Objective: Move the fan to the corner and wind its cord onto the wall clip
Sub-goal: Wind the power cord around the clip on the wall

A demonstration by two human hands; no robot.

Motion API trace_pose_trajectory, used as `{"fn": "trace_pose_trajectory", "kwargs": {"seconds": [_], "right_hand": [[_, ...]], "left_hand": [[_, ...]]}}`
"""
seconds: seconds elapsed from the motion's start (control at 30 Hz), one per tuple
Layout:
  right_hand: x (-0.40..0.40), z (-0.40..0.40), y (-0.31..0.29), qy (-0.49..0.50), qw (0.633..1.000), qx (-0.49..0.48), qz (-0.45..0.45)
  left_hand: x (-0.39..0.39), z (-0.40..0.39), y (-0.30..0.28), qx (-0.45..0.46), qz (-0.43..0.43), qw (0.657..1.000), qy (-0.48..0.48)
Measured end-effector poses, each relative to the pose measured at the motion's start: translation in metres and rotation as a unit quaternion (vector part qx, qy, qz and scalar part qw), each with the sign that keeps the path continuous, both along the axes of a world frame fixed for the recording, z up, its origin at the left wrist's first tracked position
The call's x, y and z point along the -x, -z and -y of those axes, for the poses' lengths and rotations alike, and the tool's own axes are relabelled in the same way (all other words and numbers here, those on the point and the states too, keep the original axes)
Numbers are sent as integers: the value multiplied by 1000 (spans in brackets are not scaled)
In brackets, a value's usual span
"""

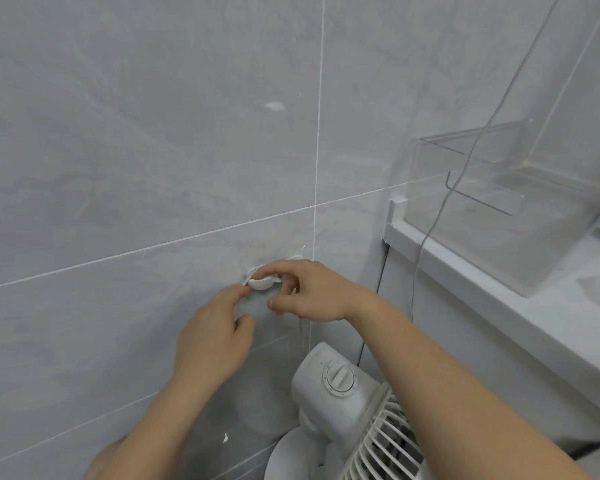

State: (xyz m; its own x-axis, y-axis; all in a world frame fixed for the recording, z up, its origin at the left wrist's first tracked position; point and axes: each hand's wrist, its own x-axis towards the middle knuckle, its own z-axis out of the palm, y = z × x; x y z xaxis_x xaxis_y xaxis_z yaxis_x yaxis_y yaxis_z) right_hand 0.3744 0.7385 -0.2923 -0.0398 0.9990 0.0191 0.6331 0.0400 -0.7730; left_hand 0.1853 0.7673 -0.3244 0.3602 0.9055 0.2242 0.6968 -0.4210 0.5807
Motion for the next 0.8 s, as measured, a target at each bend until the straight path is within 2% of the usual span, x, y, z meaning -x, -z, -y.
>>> {"fn": "trace_pose_trajectory", "kwargs": {"seconds": [0.1,0.2,0.43,0.53,0.6,0.7,0.8], "right_hand": [[1,-3,0,10,995,-46,92],[1,-3,2,12,987,-52,151],[-10,-3,7,0,999,-25,45],[-12,0,3,-4,999,-20,-45],[-20,1,-1,36,994,-27,-103],[-37,5,4,86,993,38,-66],[-43,5,19,75,987,141,5]], "left_hand": [[2,0,-1,0,-6,1000,2],[2,-1,1,-1,-8,1000,9],[-15,2,8,42,-17,996,73],[-28,5,13,63,2,992,112],[-35,6,17,80,13,989,123],[-41,7,17,101,15,988,114],[-44,7,10,167,58,978,113]]}}
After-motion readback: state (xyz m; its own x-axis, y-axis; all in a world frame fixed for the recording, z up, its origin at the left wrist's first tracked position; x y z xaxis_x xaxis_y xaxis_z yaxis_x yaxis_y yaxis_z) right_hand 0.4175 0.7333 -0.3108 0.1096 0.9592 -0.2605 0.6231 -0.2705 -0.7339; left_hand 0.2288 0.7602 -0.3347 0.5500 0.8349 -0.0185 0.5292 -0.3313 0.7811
